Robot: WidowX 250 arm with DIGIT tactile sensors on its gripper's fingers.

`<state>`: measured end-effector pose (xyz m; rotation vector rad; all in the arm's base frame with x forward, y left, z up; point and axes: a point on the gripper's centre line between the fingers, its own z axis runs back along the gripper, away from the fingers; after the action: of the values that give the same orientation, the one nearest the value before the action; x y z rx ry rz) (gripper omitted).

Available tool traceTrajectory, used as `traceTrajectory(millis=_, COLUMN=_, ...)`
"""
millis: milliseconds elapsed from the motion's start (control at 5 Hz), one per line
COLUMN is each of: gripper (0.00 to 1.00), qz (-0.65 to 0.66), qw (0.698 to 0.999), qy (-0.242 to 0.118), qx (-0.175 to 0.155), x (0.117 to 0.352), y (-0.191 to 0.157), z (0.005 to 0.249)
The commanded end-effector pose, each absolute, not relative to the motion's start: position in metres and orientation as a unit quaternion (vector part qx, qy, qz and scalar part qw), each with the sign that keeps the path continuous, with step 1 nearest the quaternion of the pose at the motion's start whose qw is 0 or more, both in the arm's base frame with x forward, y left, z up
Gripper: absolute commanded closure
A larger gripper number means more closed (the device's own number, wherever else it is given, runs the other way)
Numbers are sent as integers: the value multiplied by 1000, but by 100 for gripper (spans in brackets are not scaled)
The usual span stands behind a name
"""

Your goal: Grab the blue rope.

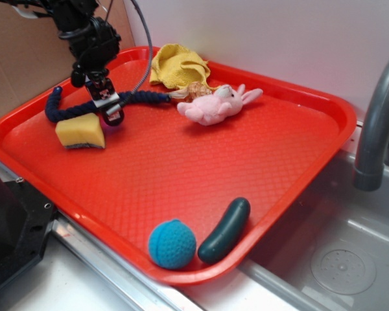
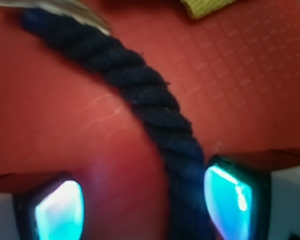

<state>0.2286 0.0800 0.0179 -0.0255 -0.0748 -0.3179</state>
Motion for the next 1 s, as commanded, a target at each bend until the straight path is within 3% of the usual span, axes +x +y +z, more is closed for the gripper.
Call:
traceTrajectory(millis=0, gripper=94, qz=-161, qw=987, qy=-26, qx=1, x=235, y=78, z=13)
traceTrajectory(millis=200, gripper=100, qz=-146, qw=988, qy=-43, qx=-5, x=230, y=79, z=26)
traceTrajectory(millis=400, gripper=100, qz=-117, qw=992, qy=-56, qx=8, x=220, y=79, z=44)
traceTrajectory(millis=600, gripper=100, qz=-104, qw=991, qy=-83, qx=-20, x=225, y=63, z=65)
traceTrajectory(millis=800, gripper=100, qz=-117, qw=990, qy=-80, qx=12, x=222, y=33, z=98)
